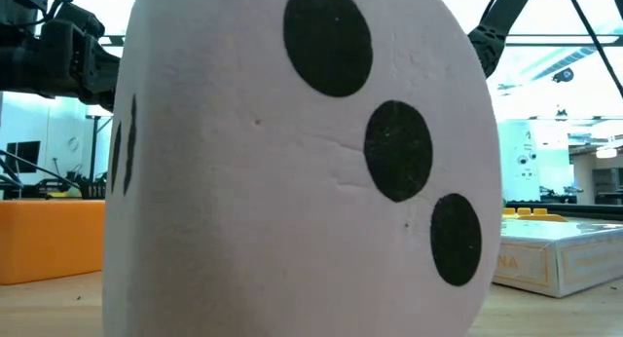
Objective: Pick & Place Toys
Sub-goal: Put the green game piece into the transparent bin, then put the bottom blue game piece into the transparent bin
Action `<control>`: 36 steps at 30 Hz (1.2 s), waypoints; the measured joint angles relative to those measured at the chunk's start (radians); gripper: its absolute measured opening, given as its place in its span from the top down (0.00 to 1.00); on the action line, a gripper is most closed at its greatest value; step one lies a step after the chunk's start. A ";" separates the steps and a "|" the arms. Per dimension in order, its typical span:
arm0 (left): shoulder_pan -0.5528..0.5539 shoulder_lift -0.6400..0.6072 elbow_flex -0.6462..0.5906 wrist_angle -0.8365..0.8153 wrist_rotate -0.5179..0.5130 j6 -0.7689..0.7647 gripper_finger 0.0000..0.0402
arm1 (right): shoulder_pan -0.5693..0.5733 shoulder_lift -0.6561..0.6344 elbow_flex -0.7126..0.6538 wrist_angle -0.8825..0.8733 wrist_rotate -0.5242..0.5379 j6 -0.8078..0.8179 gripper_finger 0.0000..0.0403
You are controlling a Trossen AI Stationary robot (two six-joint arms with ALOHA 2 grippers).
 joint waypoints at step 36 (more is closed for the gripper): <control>0.000 0.003 0.000 0.000 0.000 0.003 0.17 | 0.024 -0.021 -0.007 0.035 0.017 -0.013 0.09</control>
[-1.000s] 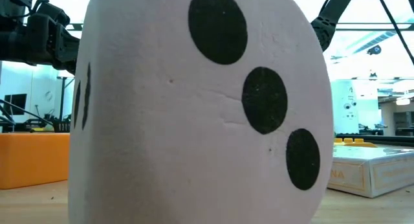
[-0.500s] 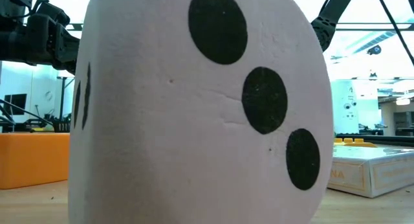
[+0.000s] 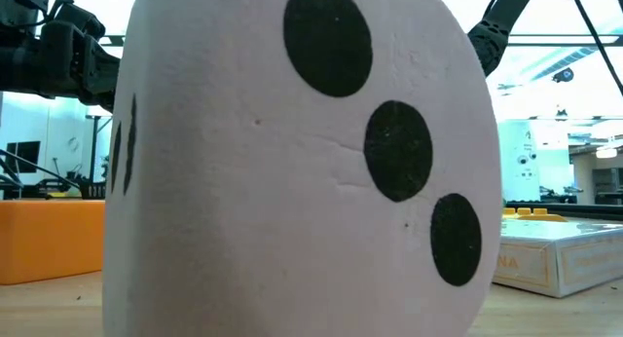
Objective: Pick & Place Toys
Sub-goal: Put the bottom blue game piece into the transparent bin
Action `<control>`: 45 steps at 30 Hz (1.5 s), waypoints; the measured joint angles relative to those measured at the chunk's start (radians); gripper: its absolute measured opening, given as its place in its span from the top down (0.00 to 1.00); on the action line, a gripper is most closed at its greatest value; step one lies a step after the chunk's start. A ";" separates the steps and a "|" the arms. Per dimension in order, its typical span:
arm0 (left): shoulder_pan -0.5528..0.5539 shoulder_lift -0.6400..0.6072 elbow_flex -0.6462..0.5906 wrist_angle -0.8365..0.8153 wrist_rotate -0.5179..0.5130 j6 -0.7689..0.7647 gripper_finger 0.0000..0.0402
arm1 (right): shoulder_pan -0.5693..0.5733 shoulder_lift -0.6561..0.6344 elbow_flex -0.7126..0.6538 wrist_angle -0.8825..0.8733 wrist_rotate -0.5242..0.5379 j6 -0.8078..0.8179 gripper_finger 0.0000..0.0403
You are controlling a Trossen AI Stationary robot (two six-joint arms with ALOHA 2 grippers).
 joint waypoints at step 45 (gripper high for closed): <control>-0.008 0.779 0.193 -0.084 0.359 -0.311 0.17 | 0.024 -0.645 -0.541 -0.043 0.241 -0.001 0.09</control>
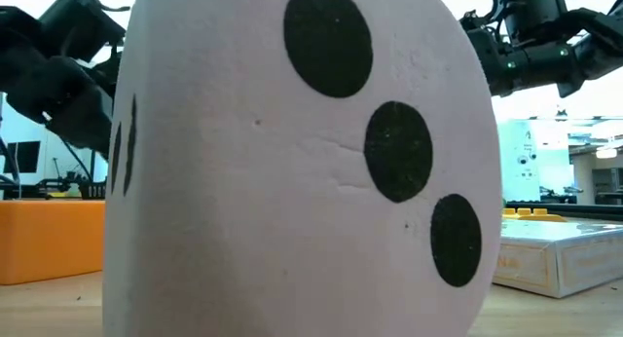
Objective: Pick & Place Toys
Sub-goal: Put the bottom blue game piece into the transparent bin
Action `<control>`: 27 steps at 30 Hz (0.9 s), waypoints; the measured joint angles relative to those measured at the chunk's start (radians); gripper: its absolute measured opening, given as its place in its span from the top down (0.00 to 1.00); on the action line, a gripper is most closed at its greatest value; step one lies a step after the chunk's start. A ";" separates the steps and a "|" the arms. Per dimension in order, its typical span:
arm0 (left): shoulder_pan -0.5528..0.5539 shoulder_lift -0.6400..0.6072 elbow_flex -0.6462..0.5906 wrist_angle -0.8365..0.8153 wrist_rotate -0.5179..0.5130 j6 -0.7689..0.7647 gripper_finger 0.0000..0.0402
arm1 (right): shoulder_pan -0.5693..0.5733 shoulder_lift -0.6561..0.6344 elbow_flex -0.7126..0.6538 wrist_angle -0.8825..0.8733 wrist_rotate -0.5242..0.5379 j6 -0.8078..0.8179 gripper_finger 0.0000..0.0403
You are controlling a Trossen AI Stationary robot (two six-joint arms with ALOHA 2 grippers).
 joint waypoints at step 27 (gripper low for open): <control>-0.232 0.340 0.124 0.014 -0.146 -0.206 0.17 | 0.000 0.058 0.001 0.000 0.006 0.003 0.09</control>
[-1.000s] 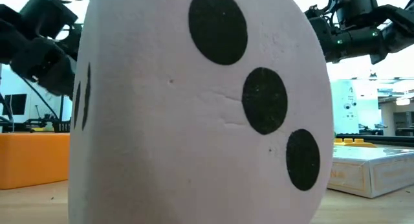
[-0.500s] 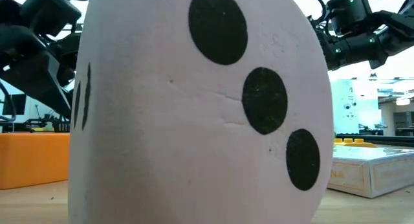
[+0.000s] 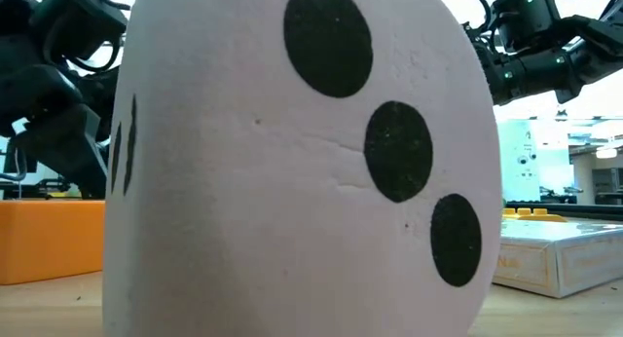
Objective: Pick & Place Toys
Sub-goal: Put the bottom blue game piece into the transparent bin
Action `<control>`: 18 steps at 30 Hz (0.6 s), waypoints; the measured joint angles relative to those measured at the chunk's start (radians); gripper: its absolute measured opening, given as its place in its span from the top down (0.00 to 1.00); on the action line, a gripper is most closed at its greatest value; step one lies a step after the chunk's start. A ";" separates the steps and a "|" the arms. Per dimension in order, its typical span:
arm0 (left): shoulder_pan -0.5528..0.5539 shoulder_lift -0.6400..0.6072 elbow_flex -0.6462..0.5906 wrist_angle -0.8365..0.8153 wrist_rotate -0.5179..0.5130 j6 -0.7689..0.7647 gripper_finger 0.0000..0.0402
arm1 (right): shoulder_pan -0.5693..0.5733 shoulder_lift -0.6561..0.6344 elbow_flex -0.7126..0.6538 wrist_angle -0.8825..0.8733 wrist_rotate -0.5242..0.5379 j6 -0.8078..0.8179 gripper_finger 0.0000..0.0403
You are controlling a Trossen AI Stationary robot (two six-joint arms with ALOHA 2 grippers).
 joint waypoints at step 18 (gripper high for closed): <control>0.000 0.196 0.098 -0.026 -0.070 0.023 0.17 | 0.000 0.002 0.000 -0.005 0.005 0.008 0.09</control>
